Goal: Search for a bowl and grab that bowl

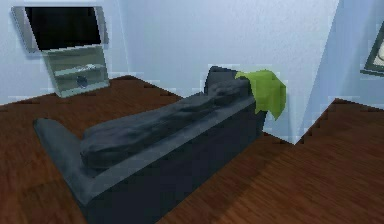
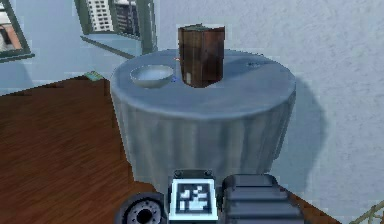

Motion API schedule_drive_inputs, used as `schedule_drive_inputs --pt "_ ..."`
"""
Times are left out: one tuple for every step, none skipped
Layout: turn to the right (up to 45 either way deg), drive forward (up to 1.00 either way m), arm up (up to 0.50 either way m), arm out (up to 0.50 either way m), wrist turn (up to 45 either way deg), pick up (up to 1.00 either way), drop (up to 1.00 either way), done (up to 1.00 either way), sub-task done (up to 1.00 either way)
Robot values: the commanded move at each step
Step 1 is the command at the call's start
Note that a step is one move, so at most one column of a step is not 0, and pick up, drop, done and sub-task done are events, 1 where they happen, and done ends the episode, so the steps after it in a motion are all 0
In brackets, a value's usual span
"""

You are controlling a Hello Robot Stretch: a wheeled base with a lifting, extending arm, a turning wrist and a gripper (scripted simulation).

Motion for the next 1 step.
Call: schedule_drive_inputs --pt "0.0 0.0 0.0 0.5 0.0 0.0 0.0 0.0 0.0"
